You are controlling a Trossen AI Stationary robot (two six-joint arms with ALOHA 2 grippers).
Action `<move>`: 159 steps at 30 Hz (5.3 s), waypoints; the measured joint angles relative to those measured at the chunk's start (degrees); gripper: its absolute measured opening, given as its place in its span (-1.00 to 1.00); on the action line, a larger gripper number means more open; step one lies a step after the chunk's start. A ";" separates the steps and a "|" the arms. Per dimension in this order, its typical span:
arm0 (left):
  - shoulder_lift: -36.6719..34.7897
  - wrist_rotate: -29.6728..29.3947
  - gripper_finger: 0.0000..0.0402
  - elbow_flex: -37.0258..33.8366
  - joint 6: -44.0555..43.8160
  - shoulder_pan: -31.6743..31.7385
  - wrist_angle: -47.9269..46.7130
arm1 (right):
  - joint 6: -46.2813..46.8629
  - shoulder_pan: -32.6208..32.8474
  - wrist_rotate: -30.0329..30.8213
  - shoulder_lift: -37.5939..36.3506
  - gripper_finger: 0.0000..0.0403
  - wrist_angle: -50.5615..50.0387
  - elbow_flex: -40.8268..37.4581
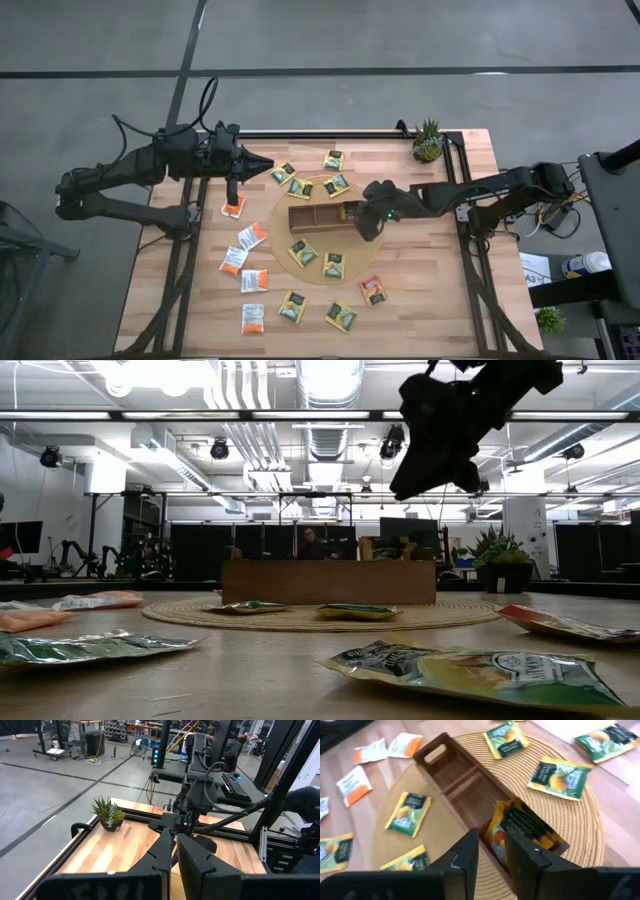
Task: Pick & Place Tea
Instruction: Put the orange tea bag into the right section of the wooden organizer
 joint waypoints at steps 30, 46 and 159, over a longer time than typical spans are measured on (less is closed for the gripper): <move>0.00 0.00 -0.87 0.00 -0.48 -0.01 -1.24 | 15.25 21.29 -15.21 -3.44 -0.96 -0.12 0.00; 0.00 -0.07 -0.87 0.00 0.17 0.00 -1.49 | 15.76 24.74 -24.24 -3.48 -0.96 0.74 0.00; 0.13 -5.42 -0.87 0.02 2.86 0.00 -8.13 | -82.05 25.57 -18.63 36.71 -0.87 -29.58 26.83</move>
